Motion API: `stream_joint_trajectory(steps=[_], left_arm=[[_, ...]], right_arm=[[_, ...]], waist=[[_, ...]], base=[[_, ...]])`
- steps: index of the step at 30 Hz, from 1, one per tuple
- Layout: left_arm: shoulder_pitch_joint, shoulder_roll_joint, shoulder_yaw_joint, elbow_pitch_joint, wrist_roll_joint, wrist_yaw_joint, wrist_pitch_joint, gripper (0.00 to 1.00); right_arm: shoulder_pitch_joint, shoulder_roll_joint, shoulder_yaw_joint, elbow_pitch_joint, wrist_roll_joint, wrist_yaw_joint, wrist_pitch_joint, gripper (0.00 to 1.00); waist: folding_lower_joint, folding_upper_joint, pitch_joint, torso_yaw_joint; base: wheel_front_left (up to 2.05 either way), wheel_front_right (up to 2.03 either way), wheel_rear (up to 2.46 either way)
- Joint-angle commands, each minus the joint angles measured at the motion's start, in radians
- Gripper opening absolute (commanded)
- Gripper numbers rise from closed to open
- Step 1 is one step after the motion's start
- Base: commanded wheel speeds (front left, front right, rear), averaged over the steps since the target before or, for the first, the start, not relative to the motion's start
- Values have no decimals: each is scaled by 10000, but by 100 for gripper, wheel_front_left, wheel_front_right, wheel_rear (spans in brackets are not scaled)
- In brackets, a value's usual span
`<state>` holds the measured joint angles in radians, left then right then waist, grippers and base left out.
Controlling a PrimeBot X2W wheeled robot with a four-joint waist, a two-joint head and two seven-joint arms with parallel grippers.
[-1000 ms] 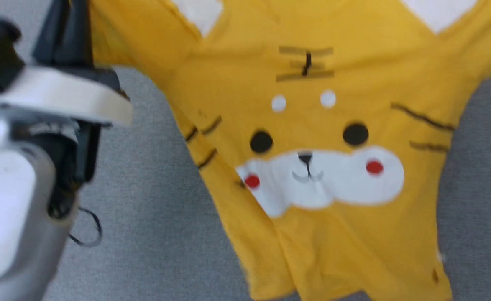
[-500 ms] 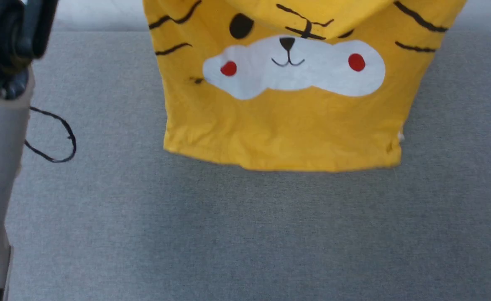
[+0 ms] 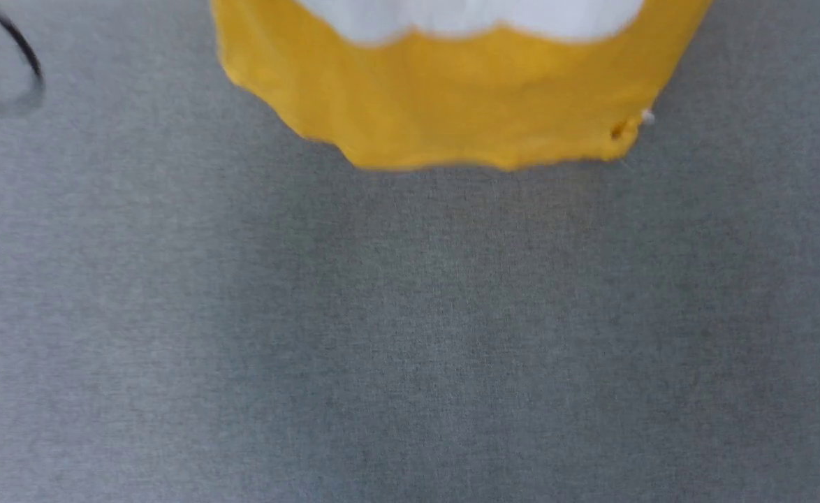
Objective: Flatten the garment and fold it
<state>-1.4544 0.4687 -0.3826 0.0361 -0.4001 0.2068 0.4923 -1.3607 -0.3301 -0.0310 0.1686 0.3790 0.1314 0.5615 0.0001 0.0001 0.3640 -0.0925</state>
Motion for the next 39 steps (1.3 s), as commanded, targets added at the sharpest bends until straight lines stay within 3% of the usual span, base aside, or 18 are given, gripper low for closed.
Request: stream_joint_trajectory(steps=[1, 4, 9, 15, 19, 27, 32, 35, 39], left_arm=[[-782, -131, 103, 294, 310, 107, -476, 0], [-2193, -473, 338, 925, 659, 257, -1593, 0], [-3784, -991, 402, 2087, 742, 41, -2866, 0], [-4736, -1310, 658, 3056, 781, 146, -4227, 0], [-4959, -1353, 759, 3292, 647, -118, -5097, 0], [-3788, -1252, 846, 3310, -54, -1062, -6349, 0], [-2477, -1169, 1084, 2551, -747, -1458, -6703, 0], [-1453, -963, 1201, 1685, -1009, -1522, -6735, 0], [251, -693, 1382, 72, -1297, -1242, -6522, 0]], right_arm=[[-627, 96, -58, 216, -263, -7, -281, 0], [-1787, 234, -226, 762, -644, -7, -873, 0], [-3378, 122, -153, 1765, -1115, -7, -1696, 0], [-4515, -89, 11, 2753, -1457, -7, -2604, 0], [-4885, -403, 530, 3087, -1459, -7, -3112, 0], [-4422, -1214, 1612, 3312, -593, -7, -3840, 0], [-3512, -1761, 2132, 2710, 462, -7, -4239, 0], [-2680, -2105, 2341, 1909, 1226, -7, -4298, 0], [-1037, -2519, 2286, 338, 2149, -7, -4262, 0]], waist=[[-1, -1, 1472, -358], [-1, -1, 2288, -397], [-1, -1, 3284, -335], [-1, -1, 4027, -202], [-1, -1, 4528, -119], [-1, -1, 5109, 178], [-1, -1, 4906, 330], [-1, -1, 4590, 358], [-1, -1, 4043, 320]], base=[[0, 0, 0], [0, 0, 0], [0, 0, 0], [0, 0, 0], [0, 0, 0], [0, 0, 0], [0, 0, 0], [0, 0, 0], [0, 0, 0]])
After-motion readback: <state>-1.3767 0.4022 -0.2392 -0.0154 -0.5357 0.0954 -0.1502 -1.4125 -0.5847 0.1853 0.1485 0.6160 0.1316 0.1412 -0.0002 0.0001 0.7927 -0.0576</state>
